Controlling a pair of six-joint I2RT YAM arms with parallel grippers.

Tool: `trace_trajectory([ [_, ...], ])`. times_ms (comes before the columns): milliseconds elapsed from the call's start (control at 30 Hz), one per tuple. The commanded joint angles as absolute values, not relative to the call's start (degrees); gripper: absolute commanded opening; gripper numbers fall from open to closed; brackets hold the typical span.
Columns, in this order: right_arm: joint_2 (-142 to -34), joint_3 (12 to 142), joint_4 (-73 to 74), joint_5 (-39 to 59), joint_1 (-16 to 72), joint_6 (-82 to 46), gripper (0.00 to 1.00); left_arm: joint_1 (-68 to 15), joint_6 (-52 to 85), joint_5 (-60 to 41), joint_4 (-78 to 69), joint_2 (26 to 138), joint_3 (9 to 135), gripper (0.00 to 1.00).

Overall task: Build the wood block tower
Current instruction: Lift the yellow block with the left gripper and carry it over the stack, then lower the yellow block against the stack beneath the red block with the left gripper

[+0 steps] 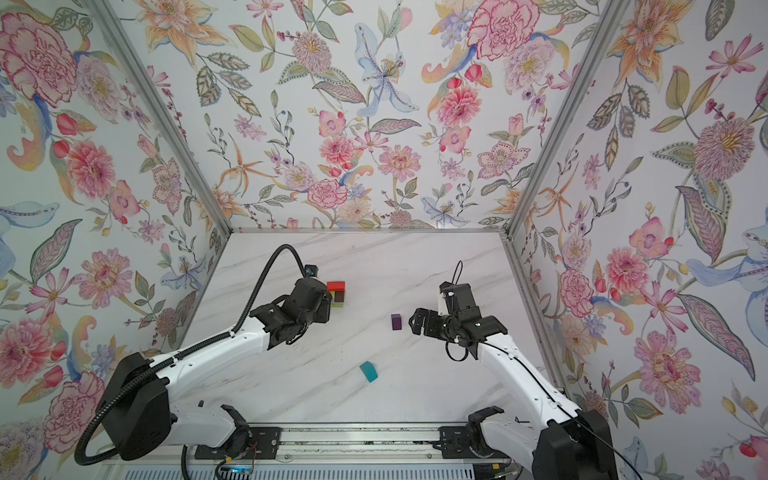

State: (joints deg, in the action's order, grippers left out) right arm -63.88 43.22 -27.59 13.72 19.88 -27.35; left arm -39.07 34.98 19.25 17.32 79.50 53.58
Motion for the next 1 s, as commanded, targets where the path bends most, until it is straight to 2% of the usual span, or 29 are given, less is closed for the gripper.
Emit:
trace_trajectory([
  [0,-64.7,44.9,-27.3,13.2,20.3,-26.1,0.99,-37.2,35.4,16.1,14.0,81.7,53.3,0.6],
  [333,-65.9,44.9,-26.9,12.7,20.2,-25.5,0.99,-35.6,35.9,15.6,11.8,92.5,56.9,0.59],
  [967,-67.2,44.3,-26.3,13.8,18.3,-23.5,0.99,-35.6,35.8,16.9,14.9,101.6,65.9,0.6],
])
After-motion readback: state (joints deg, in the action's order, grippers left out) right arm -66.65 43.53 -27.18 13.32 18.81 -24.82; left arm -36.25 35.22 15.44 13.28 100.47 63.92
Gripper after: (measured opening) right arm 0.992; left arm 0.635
